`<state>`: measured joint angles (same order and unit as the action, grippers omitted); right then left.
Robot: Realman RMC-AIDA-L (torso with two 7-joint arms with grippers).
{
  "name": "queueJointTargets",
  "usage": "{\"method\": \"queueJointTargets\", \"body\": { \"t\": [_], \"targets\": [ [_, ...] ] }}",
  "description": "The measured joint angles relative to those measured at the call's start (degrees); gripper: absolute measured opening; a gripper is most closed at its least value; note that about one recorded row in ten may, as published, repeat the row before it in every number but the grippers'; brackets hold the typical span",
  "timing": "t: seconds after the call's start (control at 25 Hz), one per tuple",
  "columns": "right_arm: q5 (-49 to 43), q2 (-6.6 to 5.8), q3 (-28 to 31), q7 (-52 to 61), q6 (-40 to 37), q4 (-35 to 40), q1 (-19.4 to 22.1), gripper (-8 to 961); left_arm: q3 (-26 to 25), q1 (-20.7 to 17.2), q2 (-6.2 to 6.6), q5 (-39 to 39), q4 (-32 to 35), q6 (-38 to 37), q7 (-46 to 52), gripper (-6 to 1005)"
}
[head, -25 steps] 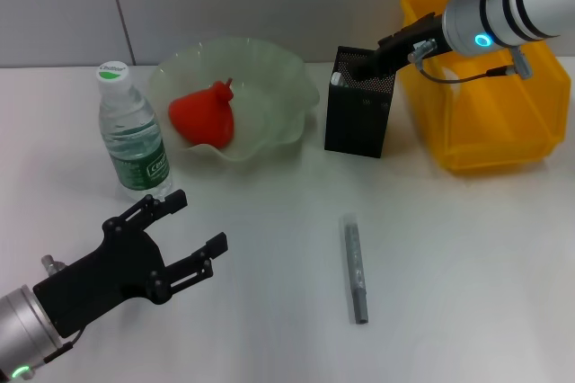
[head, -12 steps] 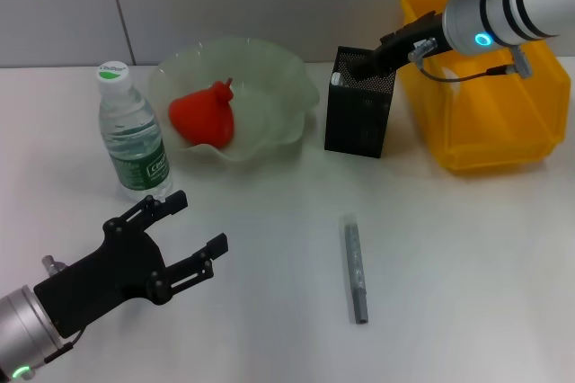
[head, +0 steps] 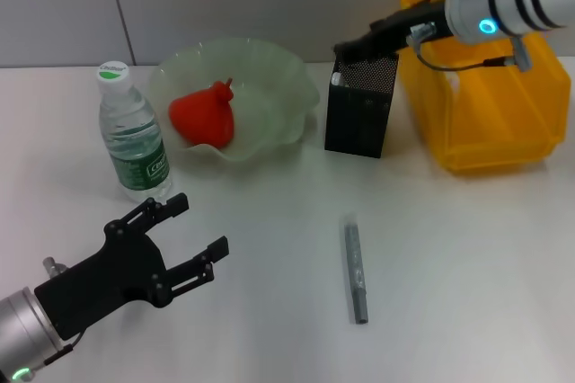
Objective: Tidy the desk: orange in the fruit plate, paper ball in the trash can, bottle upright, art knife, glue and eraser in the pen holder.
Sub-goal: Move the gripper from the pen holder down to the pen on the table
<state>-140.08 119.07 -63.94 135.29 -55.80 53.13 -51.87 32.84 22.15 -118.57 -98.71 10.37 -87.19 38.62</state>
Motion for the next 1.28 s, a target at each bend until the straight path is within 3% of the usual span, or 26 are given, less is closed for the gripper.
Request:
{"method": "queueJointTargets", "body": {
  "t": [0.24,0.52,0.72,0.84,1.08,1.28],
  "targets": [
    [9.9,-0.1,0.5,-3.0,-9.1,8.1,4.2,689,0.2,0.0,0.1,-0.2,0.1,-0.2,0.4,841],
    [11.1,-0.17,1.2,-2.3,-19.3,12.4,4.7,688,0.5,-0.1,0.26,-1.0,0.5,-0.7,0.6,841],
    [10.7,-0.74,1.6,-0.6,-26.4,12.6,3.1,688,4.5,0.0,0.45,-1.8,3.6,-1.9,4.1,838],
    [8.9,-1.33,1.3,1.5,-31.2,12.3,1.6,688,9.6,0.0,0.46,-1.9,7.7,-2.1,9.0,836],
    [4.3,-1.19,0.9,4.7,-35.3,12.0,-0.5,689,15.7,-0.1,0.56,-3.0,13.6,-2.2,15.2,832],
    [0.9,-0.81,0.8,7.7,-37.1,8.3,-3.1,689,16.9,0.0,0.62,-6.9,17.5,-3.3,19.1,832]
  ]
}}
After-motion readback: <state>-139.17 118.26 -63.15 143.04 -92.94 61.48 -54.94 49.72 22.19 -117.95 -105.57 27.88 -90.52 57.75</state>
